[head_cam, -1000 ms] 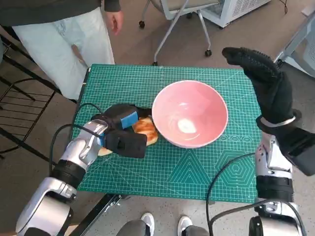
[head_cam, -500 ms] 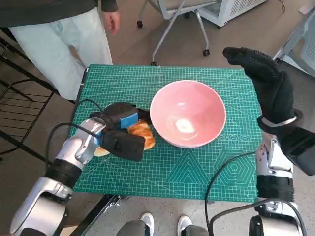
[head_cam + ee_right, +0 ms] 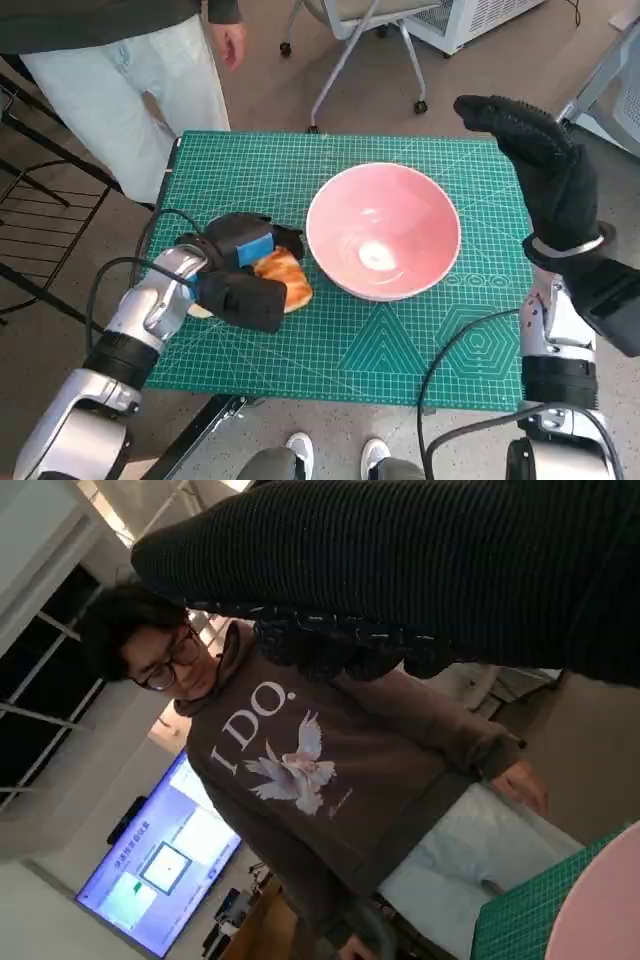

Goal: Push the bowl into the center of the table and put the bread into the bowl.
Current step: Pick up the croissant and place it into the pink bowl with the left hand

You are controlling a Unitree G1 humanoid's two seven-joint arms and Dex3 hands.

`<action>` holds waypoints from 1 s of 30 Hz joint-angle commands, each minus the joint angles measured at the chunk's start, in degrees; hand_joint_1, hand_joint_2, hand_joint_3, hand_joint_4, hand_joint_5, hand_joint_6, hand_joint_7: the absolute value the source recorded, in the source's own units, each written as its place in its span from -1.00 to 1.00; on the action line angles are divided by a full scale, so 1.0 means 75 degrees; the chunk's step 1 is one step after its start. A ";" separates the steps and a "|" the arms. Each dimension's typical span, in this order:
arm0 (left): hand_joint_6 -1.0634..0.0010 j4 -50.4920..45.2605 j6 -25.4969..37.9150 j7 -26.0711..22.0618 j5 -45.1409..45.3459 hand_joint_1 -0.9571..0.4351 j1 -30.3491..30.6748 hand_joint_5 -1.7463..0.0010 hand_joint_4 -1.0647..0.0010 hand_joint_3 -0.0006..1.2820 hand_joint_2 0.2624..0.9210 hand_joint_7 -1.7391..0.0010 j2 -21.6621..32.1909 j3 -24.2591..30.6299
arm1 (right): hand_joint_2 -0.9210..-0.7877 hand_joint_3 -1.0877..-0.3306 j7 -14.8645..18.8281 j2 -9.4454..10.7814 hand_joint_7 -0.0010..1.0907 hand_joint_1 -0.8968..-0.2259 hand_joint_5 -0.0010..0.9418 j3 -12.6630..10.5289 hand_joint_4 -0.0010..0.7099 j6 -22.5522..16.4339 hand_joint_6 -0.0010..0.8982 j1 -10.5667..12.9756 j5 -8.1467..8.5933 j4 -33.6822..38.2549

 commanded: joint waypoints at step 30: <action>-0.29 -0.3038 0.0769 -0.0971 -0.1030 0.38 0.0768 -0.18 -0.48 -0.98 0.98 -0.30 0.0725 0.1714 | -1.00 -0.07 0.0139 0.0038 -0.18 -0.38 -1.00 -0.0011 -0.60 0.0121 -1.00 0.0008 0.0088 0.0060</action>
